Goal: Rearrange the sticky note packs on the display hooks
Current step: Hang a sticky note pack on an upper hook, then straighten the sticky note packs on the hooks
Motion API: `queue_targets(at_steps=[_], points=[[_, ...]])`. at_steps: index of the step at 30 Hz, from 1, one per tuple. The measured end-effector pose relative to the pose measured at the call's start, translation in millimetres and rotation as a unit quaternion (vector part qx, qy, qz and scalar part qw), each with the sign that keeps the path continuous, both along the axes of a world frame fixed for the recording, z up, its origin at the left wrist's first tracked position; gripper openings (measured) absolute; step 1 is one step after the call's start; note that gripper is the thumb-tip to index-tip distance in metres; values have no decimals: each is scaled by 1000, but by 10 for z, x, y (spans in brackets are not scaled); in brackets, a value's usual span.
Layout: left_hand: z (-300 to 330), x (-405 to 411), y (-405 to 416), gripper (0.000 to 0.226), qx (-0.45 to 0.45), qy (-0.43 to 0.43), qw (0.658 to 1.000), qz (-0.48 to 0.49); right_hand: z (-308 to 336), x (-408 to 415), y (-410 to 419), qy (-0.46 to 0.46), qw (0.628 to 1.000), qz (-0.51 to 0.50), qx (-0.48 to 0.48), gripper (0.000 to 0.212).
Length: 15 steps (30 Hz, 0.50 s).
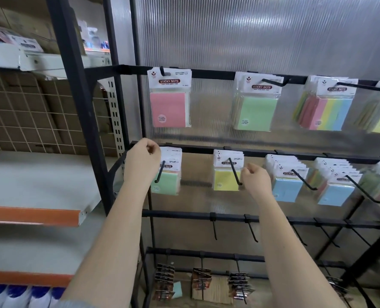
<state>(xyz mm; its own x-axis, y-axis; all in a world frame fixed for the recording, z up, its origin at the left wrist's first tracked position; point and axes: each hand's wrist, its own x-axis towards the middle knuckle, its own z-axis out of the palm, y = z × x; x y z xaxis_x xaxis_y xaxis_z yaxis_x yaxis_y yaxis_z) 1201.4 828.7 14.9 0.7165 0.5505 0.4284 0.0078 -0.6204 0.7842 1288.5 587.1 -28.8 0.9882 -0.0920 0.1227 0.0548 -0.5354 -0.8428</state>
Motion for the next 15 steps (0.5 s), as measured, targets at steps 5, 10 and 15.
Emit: queue_targets(at_steps=[5, 10, 15], points=[[-63, 2, -2, 11, 27, 35, 999, 10, 0, 187, 49, 36, 999, -4, 5, 29], [-115, 1, 9, 14, 41, 60, 997, 40, -81, 344, 78, 60, 998, 4, -18, 41], [-173, -19, -18, 16, 47, 69, 995, 64, -216, 353, 121, 17, 999, -32, 14, 38]])
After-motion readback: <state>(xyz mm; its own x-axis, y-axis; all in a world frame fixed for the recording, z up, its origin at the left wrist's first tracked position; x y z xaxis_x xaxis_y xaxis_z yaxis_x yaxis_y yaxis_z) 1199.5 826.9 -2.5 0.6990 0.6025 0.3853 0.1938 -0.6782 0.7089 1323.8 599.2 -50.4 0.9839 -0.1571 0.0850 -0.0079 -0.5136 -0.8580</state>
